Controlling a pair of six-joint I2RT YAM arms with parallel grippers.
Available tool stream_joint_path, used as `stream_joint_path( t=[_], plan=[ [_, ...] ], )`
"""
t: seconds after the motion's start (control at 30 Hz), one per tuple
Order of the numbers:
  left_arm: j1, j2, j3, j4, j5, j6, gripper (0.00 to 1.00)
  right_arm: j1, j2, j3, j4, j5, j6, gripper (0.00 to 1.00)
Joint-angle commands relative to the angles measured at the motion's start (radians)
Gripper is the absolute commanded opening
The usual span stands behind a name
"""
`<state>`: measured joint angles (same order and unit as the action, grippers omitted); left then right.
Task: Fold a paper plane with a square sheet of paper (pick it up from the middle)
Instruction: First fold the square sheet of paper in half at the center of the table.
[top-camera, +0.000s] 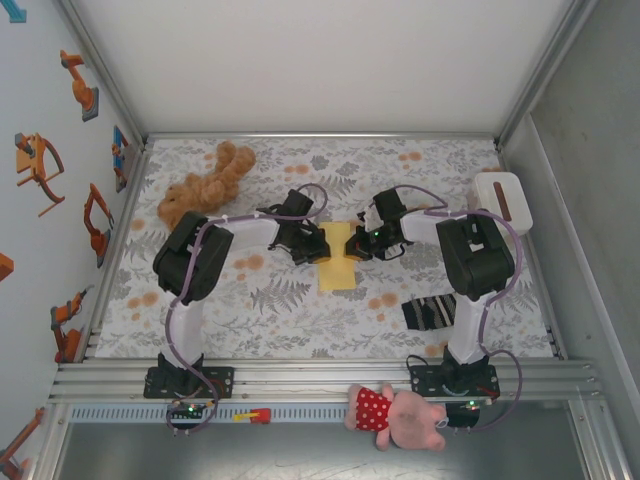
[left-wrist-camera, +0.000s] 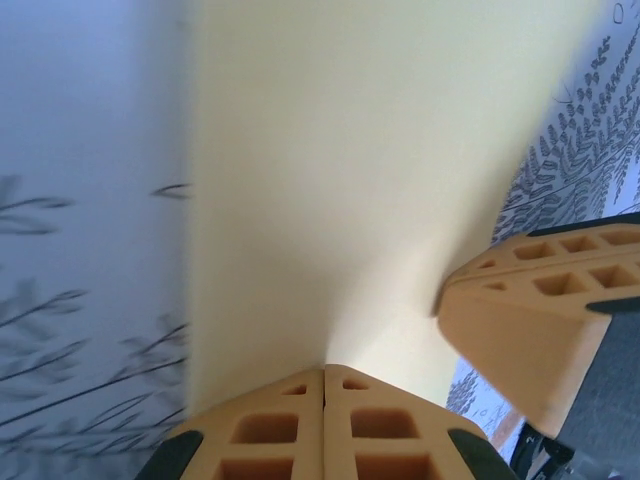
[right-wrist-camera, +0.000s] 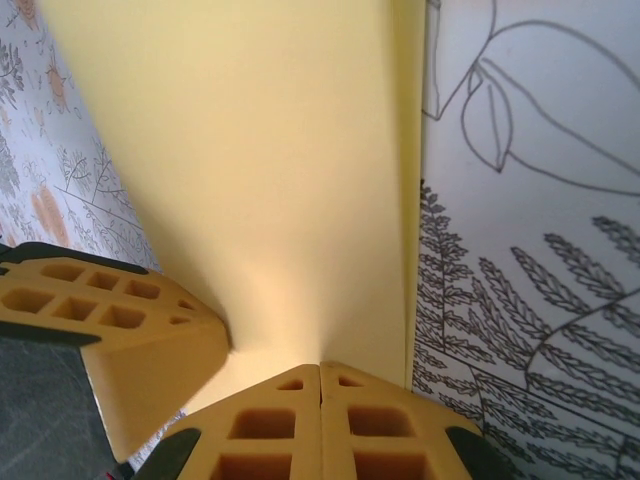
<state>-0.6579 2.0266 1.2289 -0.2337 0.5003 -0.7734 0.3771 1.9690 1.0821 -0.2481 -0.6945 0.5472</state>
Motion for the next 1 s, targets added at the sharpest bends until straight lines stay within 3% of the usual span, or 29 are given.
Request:
stream_joint_path(
  t=[0.0,0.2,0.33,0.47,0.57,0.77,0.97],
  plan=[
    [0.043,-0.05,-0.074,-0.081,-0.042,0.064,0.06,-0.008,0.115,-0.068,-0.169,0.282,-0.024,0.0],
    [0.073,-0.135,-0.115,-0.067,-0.059,0.1,0.06,-0.008,0.116,-0.067,-0.168,0.28,-0.023,0.0],
    [0.057,-0.181,-0.119,0.065,-0.007,0.068,0.05,-0.008,0.114,-0.067,-0.166,0.279,-0.019,0.0],
    [0.025,-0.108,-0.1,0.248,0.079,-0.021,0.05,-0.008,0.122,-0.068,-0.156,0.27,-0.009,0.0],
    [0.0,-0.029,-0.058,0.294,0.099,-0.055,0.06,-0.008,0.125,-0.071,-0.15,0.268,-0.001,0.0],
    [0.002,0.017,-0.056,0.272,0.077,-0.04,0.06,-0.008,0.12,-0.079,-0.148,0.271,-0.002,0.0],
    [0.07,-0.006,-0.128,0.192,0.011,0.027,0.06,-0.008,0.119,-0.084,-0.146,0.274,-0.003,0.0]
  ],
)
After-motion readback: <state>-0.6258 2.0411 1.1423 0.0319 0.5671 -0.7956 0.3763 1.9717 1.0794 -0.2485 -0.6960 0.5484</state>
